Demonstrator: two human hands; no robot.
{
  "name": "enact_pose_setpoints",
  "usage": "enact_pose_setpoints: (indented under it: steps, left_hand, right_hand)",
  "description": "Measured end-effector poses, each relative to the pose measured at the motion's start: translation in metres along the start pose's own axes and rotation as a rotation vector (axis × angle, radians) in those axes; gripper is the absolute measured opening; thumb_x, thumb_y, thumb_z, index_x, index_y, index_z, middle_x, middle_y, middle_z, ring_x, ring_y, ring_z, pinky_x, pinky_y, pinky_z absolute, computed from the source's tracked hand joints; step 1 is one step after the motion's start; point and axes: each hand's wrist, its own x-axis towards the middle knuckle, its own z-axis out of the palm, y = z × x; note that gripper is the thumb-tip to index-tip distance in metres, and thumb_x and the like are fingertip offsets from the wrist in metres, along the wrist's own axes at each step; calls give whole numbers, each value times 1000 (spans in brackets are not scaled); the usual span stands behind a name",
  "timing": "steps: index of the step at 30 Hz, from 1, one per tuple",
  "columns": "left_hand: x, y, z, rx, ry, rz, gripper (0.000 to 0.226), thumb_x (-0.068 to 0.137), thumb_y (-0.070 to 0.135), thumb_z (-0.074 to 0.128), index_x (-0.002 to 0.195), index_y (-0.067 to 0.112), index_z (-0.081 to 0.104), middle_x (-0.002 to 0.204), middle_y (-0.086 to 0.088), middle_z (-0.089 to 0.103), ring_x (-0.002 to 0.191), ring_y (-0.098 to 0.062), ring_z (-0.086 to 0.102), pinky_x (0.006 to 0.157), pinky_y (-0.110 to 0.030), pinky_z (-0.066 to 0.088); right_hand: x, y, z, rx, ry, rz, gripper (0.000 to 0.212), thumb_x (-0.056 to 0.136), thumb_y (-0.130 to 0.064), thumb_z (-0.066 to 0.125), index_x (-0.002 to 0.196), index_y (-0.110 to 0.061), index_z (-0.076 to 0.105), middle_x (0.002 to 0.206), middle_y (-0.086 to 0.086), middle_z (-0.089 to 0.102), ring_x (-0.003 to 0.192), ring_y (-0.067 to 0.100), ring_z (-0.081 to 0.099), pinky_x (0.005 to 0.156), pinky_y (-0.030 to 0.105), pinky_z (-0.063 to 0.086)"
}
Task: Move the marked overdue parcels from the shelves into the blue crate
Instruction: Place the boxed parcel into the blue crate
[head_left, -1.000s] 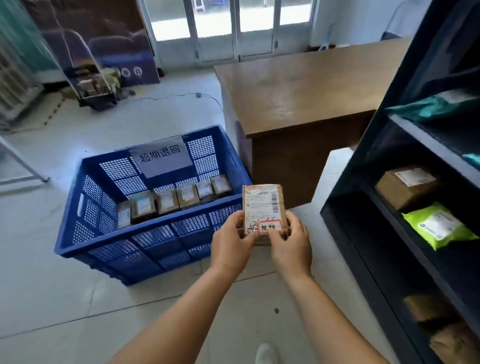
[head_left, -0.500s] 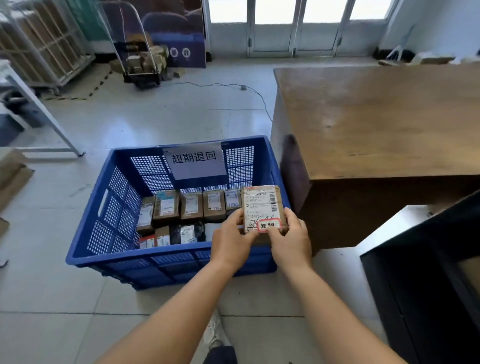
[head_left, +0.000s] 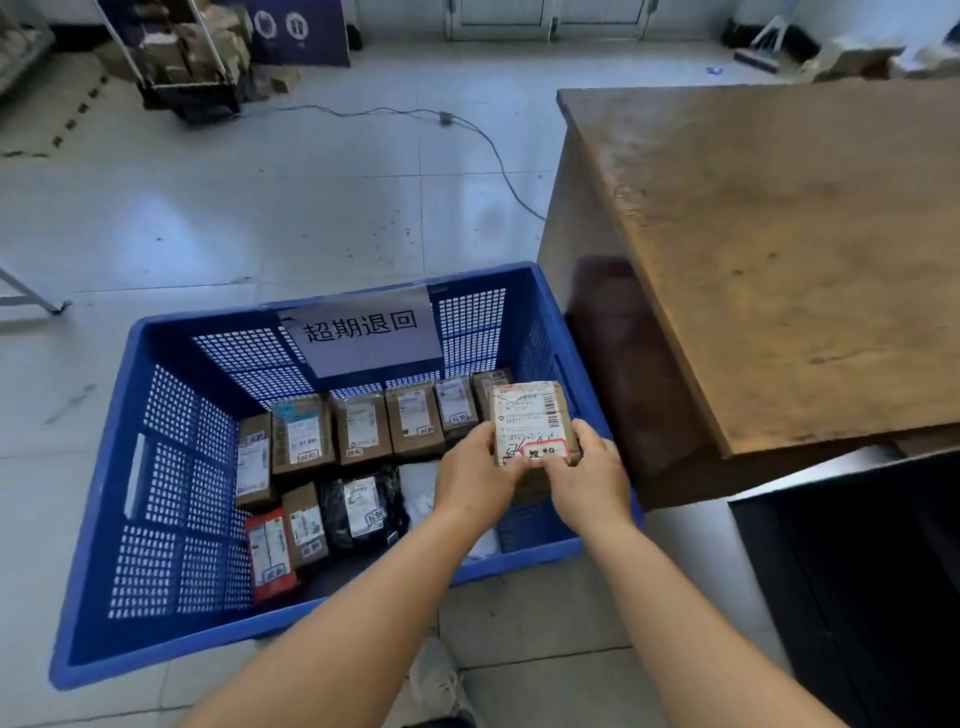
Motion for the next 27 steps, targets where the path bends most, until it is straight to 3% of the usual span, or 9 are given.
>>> enact_pose_setpoints:
  steps: [7, 12, 20, 24, 27]
  left_hand:
    - [66, -52, 21, 64, -117, -152, 42, 86, 26, 68, 126, 21, 54, 118, 3, 66, 102, -19, 63, 88, -38, 51]
    - [111, -105, 48, 101, -190, -240, 38, 87, 24, 67, 124, 23, 60, 116, 1, 68, 103, -19, 63, 80, -26, 46]
    - [169, -196, 121, 154, -311, -353, 36, 85, 29, 69, 119, 21, 65, 113, -2, 70, 101, -20, 64, 81, -27, 48]
    - [192, -236, 163, 80, -353, -418, 32, 84, 24, 70, 115, 19, 68, 111, -4, 70, 100, -21, 65, 85, -29, 49]
    - [209, -261, 189, 87, -384, -444, 31, 82, 25, 72, 112, 18, 70, 109, -5, 71, 99, -23, 66, 87, -33, 51]
  right_hand:
    - [65, 27, 54, -185, -140, 127, 38, 94, -23, 52, 131, -19, 47, 130, 9, 46, 108, 26, 52, 78, 29, 38]
    - [118, 70, 103, -293, -253, 187, 29, 90, -26, 53, 118, -16, 55, 121, 9, 53, 100, 28, 56, 76, 35, 45]
    - [189, 161, 171, -441, -407, 298, 30, 89, -29, 56, 117, -16, 57, 120, 7, 58, 91, 25, 57, 54, 28, 34]
    - [221, 204, 199, -538, -433, 323, 32, 90, -28, 58, 119, -15, 56, 122, 8, 58, 99, 27, 59, 70, 29, 45]
    - [242, 235, 220, -596, -458, 357, 34, 90, -27, 59, 121, -13, 56, 124, 9, 58, 106, 30, 59, 74, 30, 43]
